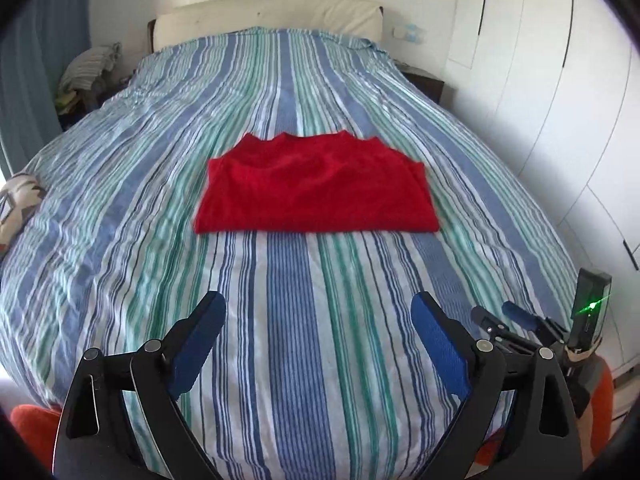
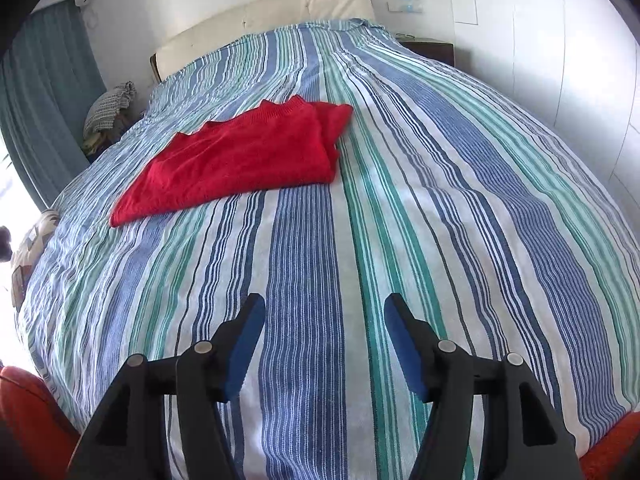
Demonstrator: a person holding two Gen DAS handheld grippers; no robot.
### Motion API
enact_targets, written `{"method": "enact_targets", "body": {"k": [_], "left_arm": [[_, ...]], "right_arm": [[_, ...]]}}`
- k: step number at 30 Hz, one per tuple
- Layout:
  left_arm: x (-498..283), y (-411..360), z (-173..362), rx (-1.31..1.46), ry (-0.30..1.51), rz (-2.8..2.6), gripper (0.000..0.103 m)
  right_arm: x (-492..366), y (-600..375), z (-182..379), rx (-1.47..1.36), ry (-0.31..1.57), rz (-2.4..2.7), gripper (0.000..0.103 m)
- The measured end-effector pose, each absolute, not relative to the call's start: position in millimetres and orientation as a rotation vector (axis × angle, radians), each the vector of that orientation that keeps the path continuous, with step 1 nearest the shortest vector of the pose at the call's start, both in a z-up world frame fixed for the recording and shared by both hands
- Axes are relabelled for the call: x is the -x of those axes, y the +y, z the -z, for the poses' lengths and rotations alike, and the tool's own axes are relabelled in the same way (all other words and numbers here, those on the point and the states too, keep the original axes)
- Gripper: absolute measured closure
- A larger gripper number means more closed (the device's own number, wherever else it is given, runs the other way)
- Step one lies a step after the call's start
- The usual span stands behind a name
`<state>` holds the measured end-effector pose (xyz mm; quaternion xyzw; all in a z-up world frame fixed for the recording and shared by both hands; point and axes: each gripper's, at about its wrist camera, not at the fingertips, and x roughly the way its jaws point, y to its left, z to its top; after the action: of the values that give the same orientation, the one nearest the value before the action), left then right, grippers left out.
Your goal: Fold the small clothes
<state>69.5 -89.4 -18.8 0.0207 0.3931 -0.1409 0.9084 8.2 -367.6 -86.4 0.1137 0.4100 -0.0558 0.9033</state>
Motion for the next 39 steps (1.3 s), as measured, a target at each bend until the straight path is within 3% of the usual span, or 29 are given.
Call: {"method": "enact_targets", "body": {"k": [6,12,29,34,39], "left_arm": [[-67.4,-89.2,24.9,-0.057,0.814,0.277,0.008],[-78.5,-56.1,57.6,-0.016,0.850,0.214,0.008],[-83.2,24.4,137.7,-0.004,0.938,0.082,0.008],[-103.0,23.2,128.2,0.061,0.948,0.153,0.008],[-130.0,24.2,113.5,0.027,0.892,0.160,0.008]], "right_arm": [[-5.5,-372.8,86.5,-0.250,0.841,0.125,0.040],[-4.9,-368.8,89.4,-0.243,0.856,0.122,0.026],[-8.0,-355.7,103.1,-0.232,0.900,0.104,0.026],[-40.3,-366.1,99.8,-0.336,0.919,0.034,0.026],[-115.1,-411.8,61.6,-0.445,0.846,0.037,0.026]]}}
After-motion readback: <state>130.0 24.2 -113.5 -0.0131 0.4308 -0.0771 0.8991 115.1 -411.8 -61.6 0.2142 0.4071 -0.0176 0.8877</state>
